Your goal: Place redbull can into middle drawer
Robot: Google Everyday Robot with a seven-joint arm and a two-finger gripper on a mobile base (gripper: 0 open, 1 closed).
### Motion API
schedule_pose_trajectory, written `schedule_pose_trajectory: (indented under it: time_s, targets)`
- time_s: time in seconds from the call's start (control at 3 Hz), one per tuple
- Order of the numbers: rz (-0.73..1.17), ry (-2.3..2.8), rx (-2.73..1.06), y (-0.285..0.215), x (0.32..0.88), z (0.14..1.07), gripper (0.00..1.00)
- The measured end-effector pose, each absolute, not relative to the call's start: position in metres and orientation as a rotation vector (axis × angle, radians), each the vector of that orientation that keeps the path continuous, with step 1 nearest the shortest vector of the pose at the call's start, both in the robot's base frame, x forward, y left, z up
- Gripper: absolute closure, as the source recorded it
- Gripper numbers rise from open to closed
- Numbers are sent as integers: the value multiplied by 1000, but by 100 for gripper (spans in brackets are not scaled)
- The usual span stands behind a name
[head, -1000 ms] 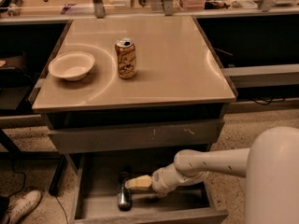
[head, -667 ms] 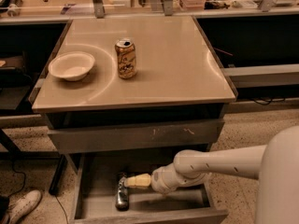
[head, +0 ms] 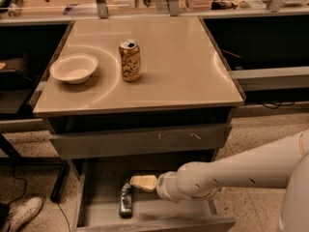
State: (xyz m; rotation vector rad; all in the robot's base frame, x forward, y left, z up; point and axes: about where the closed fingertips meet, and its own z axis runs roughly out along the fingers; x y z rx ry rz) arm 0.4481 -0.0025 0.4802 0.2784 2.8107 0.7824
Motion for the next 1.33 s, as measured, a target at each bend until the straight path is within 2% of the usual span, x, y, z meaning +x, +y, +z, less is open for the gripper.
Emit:
schedule_pose_trajectory:
  time_s: [0.33,0.67,1.0,1.33]
  targets:
    - [620,2685,576,-53,460,511,0]
    - [483,2530,681,-108,465,546,0]
    - [380,2429,506,-123,460,576,0]
    - [253,2385,328,-155,429,588,0]
